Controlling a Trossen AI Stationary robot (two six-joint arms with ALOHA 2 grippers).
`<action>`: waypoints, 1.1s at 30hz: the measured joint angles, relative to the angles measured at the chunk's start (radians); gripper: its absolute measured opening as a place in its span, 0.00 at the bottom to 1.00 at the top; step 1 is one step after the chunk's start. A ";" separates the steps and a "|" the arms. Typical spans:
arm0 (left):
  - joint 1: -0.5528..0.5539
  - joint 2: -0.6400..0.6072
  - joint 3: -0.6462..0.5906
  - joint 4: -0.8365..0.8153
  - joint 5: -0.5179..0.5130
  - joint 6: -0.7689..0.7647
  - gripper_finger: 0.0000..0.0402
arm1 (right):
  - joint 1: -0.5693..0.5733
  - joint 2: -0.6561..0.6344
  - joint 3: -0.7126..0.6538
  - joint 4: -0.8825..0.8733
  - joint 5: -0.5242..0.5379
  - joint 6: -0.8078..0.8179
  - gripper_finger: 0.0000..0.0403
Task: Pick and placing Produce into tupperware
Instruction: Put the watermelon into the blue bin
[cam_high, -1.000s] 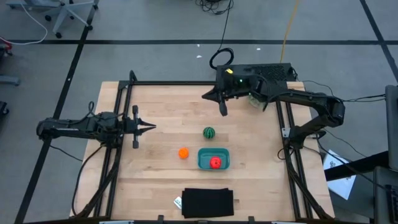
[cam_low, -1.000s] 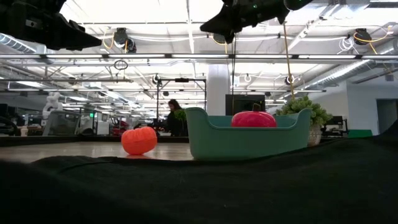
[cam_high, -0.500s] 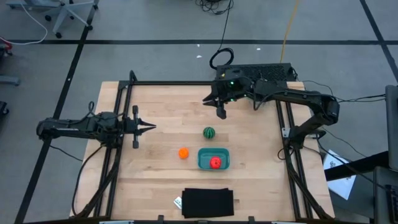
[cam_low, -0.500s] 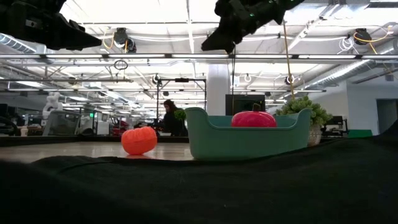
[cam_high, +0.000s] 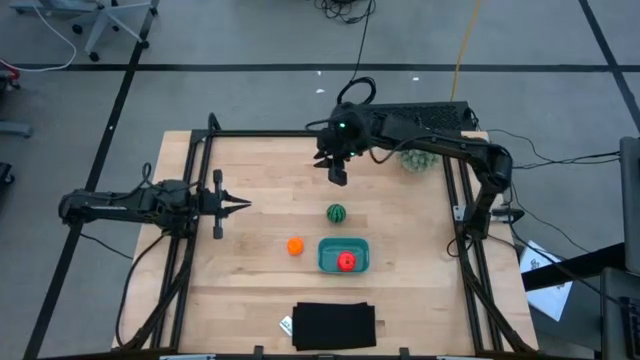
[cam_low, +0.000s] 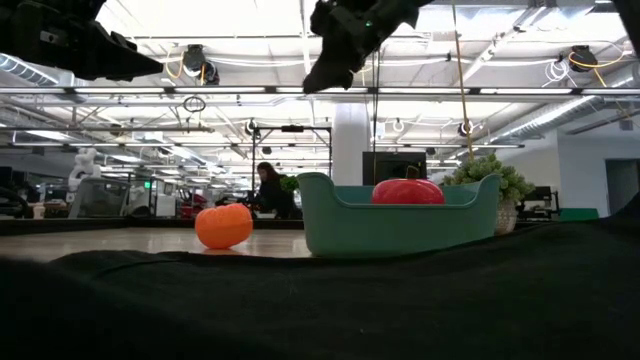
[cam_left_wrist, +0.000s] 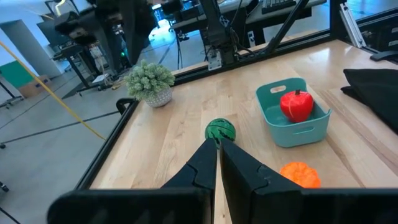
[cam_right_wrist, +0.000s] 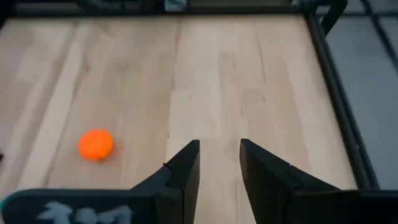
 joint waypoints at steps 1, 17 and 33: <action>0.000 0.000 0.000 0.000 0.000 0.000 0.06 | -0.001 0.020 0.028 -0.034 0.001 -0.005 0.27; 0.000 0.000 0.000 -0.007 0.001 -0.003 0.06 | 0.039 0.057 0.101 -0.273 0.003 -0.146 0.49; 0.000 0.000 -0.035 0.007 0.000 -0.006 0.06 | 0.091 0.057 -0.068 -0.178 0.188 -0.358 0.95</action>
